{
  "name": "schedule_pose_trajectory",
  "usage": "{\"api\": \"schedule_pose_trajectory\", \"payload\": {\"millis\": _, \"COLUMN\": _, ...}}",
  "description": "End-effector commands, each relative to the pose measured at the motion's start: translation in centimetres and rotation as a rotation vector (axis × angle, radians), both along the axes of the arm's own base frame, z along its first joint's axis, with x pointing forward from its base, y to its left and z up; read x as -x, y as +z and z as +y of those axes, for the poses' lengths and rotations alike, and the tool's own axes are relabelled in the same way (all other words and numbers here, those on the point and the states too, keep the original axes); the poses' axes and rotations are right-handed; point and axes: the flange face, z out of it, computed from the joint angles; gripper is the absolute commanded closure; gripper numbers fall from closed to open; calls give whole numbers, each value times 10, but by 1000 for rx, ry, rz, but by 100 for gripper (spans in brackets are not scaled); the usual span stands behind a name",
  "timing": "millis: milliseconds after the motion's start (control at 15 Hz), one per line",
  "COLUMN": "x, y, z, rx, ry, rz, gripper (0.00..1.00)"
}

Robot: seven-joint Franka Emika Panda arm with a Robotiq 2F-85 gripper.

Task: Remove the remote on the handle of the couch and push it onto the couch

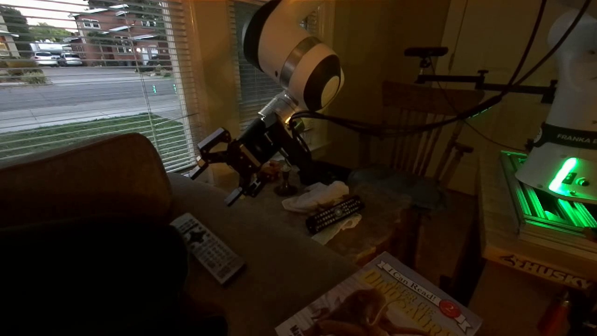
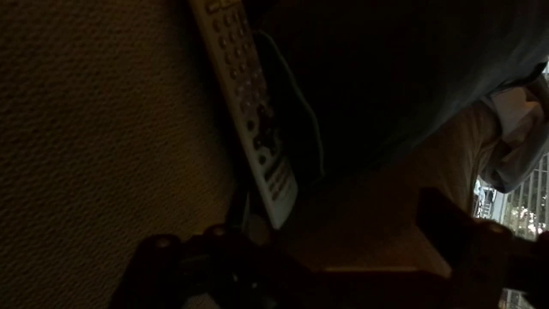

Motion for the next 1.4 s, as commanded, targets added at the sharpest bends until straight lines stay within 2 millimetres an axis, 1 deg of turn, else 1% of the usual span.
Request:
{"api": "schedule_pose_trajectory", "payload": {"millis": 0, "x": 3, "y": -5, "z": 8, "rx": 4, "ry": 41, "rz": 21, "gripper": 0}}
{"api": "schedule_pose_trajectory", "payload": {"millis": 133, "x": 14, "y": -2, "z": 5, "rx": 41, "ry": 61, "rz": 85, "gripper": 0}}
{"api": "schedule_pose_trajectory", "payload": {"millis": 400, "x": 37, "y": -2, "z": -3, "rx": 122, "ry": 107, "rz": 201, "gripper": 0}}
{"api": "schedule_pose_trajectory", "payload": {"millis": 600, "x": 47, "y": 9, "z": -9, "rx": 187, "ry": 121, "rz": 266, "gripper": 0}}
{"api": "schedule_pose_trajectory", "payload": {"millis": 733, "x": 50, "y": 28, "z": -17, "rx": 240, "ry": 119, "rz": 297, "gripper": 0}}
{"api": "schedule_pose_trajectory", "payload": {"millis": 867, "x": 57, "y": 46, "z": -36, "rx": 319, "ry": 128, "rz": 344, "gripper": 0}}
{"api": "schedule_pose_trajectory", "payload": {"millis": 933, "x": 61, "y": 57, "z": -46, "rx": 366, "ry": 134, "rz": 368, "gripper": 0}}
{"api": "schedule_pose_trajectory", "payload": {"millis": 1000, "x": 61, "y": 70, "z": -52, "rx": 411, "ry": 144, "rz": 389, "gripper": 0}}
{"api": "schedule_pose_trajectory", "payload": {"millis": 1333, "x": 70, "y": 150, "z": -63, "rx": 661, "ry": 264, "rz": 512, "gripper": 0}}
